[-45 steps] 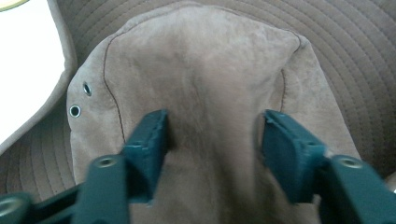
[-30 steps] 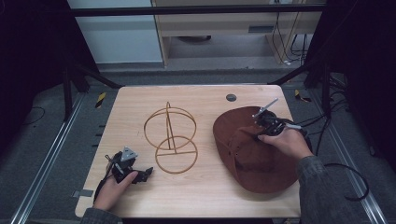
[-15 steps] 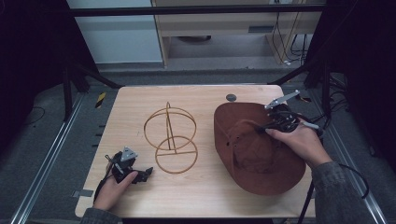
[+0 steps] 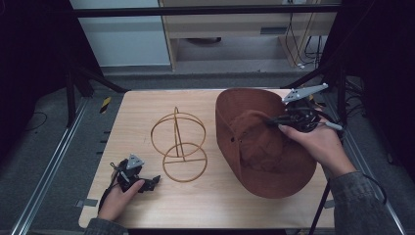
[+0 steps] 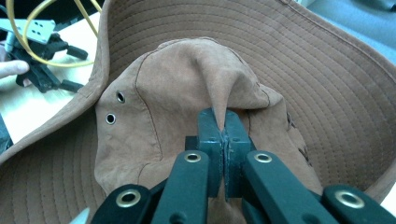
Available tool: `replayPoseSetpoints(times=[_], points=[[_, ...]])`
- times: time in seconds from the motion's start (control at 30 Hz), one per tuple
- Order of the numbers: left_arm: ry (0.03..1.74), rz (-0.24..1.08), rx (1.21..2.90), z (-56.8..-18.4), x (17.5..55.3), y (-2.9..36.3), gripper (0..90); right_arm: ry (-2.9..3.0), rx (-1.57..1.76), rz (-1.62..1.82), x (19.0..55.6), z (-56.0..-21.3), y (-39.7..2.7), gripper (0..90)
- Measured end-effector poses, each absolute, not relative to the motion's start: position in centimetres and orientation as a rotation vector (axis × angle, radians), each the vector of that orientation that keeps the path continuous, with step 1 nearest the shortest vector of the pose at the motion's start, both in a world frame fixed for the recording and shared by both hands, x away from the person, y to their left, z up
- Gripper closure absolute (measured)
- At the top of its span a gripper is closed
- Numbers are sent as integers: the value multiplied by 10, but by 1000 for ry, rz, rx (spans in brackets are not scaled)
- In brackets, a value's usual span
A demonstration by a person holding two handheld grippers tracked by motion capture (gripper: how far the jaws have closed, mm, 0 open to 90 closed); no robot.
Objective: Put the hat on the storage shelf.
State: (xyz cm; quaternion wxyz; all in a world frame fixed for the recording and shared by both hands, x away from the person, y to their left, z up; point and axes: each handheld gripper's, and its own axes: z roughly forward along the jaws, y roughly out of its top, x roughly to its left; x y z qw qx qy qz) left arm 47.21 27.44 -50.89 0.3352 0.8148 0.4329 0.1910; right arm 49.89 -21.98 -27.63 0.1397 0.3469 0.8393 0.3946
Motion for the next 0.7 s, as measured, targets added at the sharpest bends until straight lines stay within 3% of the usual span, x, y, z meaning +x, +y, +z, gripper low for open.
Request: replayPoseSetpoints(times=[0.7], points=[[1132,495,2125,-509,472,274,0,2336,855,1276,470,-232,-206,893]])
